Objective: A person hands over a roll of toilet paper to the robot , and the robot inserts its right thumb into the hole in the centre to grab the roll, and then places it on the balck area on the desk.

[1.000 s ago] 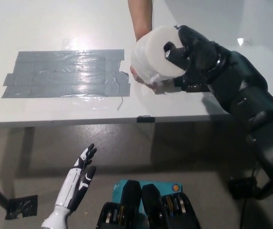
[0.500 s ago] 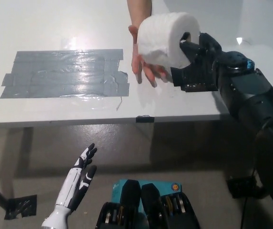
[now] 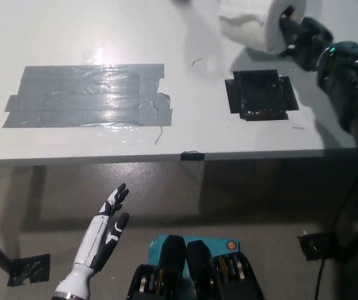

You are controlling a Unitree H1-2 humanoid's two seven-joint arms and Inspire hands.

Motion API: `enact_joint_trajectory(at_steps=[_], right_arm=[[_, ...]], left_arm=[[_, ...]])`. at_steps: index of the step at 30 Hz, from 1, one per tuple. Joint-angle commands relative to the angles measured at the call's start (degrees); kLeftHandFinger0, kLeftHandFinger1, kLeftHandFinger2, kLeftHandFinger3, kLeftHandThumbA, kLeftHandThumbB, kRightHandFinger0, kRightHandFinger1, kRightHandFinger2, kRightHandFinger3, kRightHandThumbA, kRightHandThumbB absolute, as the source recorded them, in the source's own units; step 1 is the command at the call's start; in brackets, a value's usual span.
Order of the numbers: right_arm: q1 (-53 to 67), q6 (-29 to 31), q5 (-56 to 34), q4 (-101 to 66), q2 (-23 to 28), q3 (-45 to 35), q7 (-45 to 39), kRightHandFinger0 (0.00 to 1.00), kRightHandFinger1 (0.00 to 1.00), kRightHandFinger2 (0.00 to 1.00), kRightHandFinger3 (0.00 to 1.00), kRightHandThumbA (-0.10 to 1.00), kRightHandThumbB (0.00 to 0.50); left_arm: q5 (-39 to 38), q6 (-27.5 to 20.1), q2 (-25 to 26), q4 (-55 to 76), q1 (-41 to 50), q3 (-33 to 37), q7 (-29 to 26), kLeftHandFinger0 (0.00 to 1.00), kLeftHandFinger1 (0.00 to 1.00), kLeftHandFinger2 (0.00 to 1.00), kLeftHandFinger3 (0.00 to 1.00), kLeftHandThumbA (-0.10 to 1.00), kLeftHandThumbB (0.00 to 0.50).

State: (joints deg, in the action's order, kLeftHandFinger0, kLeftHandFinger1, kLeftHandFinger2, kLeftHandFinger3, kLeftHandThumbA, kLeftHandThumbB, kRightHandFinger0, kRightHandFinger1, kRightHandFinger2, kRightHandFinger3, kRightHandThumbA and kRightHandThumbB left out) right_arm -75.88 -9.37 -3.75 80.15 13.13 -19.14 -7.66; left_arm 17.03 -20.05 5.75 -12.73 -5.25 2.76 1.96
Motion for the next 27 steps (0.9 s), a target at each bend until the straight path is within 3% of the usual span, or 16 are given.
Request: enact_joint_trajectory(at_steps=[1,5,7,10,14,16,18,20,21,23,25,26,27], right_arm=[[-4.35,-0.63,-0.32,-2.46,3.25,2.74,-3.05,0.00,0.54,1.00,1.00,-0.10,0.117],[-3.34,1.86,8.08,-3.29,5.36,13.91,-5.52,0.00,0.53,1.00,1.00,-0.10,0.121],[-3.30,2.86,9.46,-3.54,6.04,18.16,-7.18,0.05,0.59,1.00,0.90,-0.10,0.121],[-3.25,3.41,12.08,-3.27,6.71,23.58,-7.77,0.18,0.69,1.00,1.00,-0.10,0.176],[-2.38,5.53,15.50,-3.39,7.80,30.63,-8.76,0.23,0.75,1.00,1.00,-0.10,0.156],[-1.21,8.75,17.82,-4.10,8.59,34.33,-9.01,0.37,0.87,1.00,1.00,-0.10,0.128],[-0.66,10.15,18.94,-4.34,9.11,36.66,-9.42,0.41,0.91,1.00,1.00,-0.10,0.119],[-0.63,9.81,20.04,-4.18,9.14,38.90,-9.25,0.30,0.83,1.00,1.00,-0.10,0.139],[-0.76,9.76,20.41,-4.13,9.07,39.49,-9.03,0.29,0.82,1.00,1.00,-0.10,0.148],[-1.13,9.57,20.96,-3.97,8.75,40.69,-8.71,0.32,0.88,1.00,1.00,-0.10,0.132],[-1.36,9.46,21.01,-3.87,8.52,41.39,-9.20,0.34,0.86,1.00,1.00,-0.10,0.129],[-1.43,9.52,21.00,-3.77,8.47,41.49,-9.31,0.35,0.85,1.00,0.98,-0.10,0.124],[-1.50,9.61,21.28,-3.75,8.28,41.79,-9.29,0.34,0.81,1.00,0.88,-0.10,0.131]], left_arm=[[0.13,-1.63,0.43,0.45,-0.30,0.04,-1.98,1.00,1.00,1.00,1.00,1.00,0.195],[0.17,-1.53,0.54,0.58,-0.12,-0.02,-1.97,1.00,1.00,1.00,1.00,1.00,0.203],[-0.02,-1.57,0.66,0.34,-0.30,-0.15,-1.93,1.00,1.00,1.00,1.00,1.00,0.209],[0.02,-2.00,0.58,-0.13,-0.35,-0.20,-2.18,1.00,1.00,1.00,1.00,1.00,0.204],[0.30,-1.38,0.53,0.20,-0.19,-0.04,-2.02,1.00,1.00,1.00,1.00,1.00,0.208],[0.25,-1.29,0.56,0.38,-0.06,-0.04,-1.92,1.00,1.00,1.00,1.00,1.00,0.207],[0.06,-1.26,0.53,0.51,0.04,-0.05,-1.81,1.00,1.00,1.00,1.00,1.00,0.207],[0.08,-1.41,0.55,0.34,0.05,-0.01,-1.83,1.00,1.00,1.00,1.00,1.00,0.192],[0.07,-1.45,0.58,0.31,-0.02,-0.03,-1.84,1.00,1.00,1.00,1.00,1.00,0.192],[0.16,-1.86,0.64,0.07,-0.20,-0.05,-1.99,1.00,1.00,1.00,1.00,1.00,0.193],[0.14,-1.51,0.58,0.24,-0.18,-0.05,-1.92,1.00,1.00,1.00,1.00,1.00,0.193],[0.09,-1.54,0.48,0.14,-0.22,-0.04,-1.95,1.00,1.00,1.00,1.00,1.00,0.193],[0.08,-1.63,0.45,0.00,-0.26,-0.04,-2.00,1.00,1.00,1.00,1.00,1.00,0.194]])
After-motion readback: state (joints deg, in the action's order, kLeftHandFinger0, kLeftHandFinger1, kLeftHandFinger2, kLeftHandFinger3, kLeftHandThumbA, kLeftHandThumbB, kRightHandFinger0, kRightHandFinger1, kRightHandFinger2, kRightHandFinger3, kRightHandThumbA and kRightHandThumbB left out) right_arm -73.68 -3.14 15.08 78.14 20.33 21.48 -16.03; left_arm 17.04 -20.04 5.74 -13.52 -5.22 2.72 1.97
